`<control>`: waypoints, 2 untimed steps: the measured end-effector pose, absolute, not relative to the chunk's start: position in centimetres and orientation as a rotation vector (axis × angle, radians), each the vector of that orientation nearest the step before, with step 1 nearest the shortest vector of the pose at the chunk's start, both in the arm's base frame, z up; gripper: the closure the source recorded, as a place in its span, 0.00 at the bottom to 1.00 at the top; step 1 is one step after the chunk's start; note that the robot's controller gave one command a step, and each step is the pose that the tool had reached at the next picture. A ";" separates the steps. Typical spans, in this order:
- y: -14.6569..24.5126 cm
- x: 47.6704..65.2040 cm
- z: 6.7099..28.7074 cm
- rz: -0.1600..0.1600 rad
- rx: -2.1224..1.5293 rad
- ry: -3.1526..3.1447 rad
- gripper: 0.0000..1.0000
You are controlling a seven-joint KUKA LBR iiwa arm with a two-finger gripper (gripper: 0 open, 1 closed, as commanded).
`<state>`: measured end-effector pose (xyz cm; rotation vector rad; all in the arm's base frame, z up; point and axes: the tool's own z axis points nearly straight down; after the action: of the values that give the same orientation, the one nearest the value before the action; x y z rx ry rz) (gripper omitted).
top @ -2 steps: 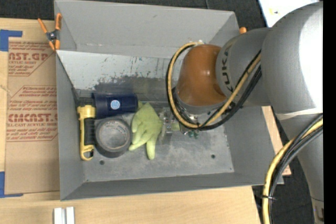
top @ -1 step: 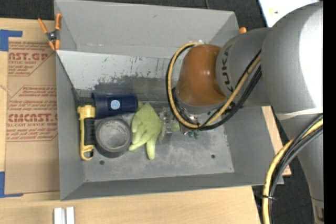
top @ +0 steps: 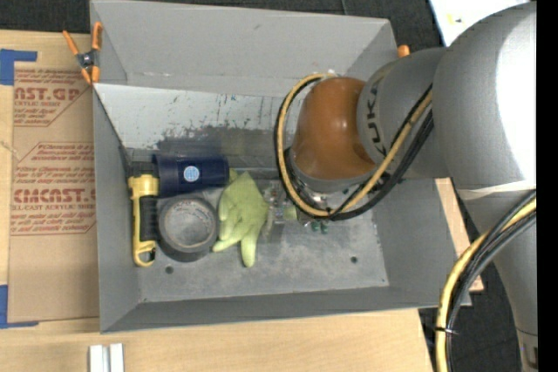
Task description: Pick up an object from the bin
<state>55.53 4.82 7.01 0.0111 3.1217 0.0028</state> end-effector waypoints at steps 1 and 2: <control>6.0 56.7 7.0 0.001 -0.020 3.123 1.00; 6.0 56.9 7.0 0.003 0.010 3.122 1.00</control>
Offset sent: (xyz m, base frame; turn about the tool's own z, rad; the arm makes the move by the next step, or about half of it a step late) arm 0.0092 0.0046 -0.0001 0.0262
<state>56.89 6.00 6.99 0.0100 3.1220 0.0034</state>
